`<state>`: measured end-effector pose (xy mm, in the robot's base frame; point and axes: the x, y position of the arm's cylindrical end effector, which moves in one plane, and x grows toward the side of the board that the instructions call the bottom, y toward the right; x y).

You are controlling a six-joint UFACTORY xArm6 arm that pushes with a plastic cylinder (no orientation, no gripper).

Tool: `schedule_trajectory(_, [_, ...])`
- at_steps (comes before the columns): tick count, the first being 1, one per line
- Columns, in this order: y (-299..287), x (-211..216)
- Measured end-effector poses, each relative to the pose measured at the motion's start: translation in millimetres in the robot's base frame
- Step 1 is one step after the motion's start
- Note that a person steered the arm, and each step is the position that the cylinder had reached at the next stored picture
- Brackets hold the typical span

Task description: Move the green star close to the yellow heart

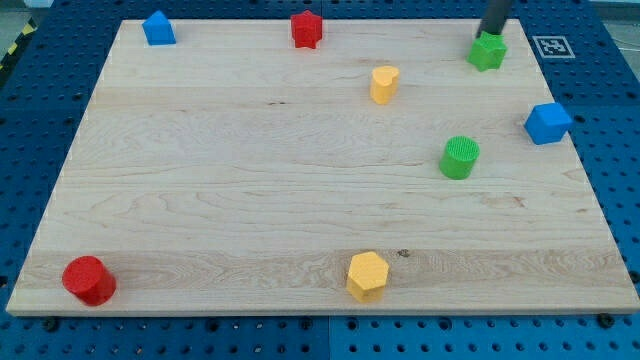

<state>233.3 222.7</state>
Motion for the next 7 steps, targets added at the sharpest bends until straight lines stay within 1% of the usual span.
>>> schedule_trajectory(1, [-13, 7])
schedule_trajectory(3, [77, 2])
schedule_trajectory(4, [55, 36])
schedule_trajectory(7, [19, 38])
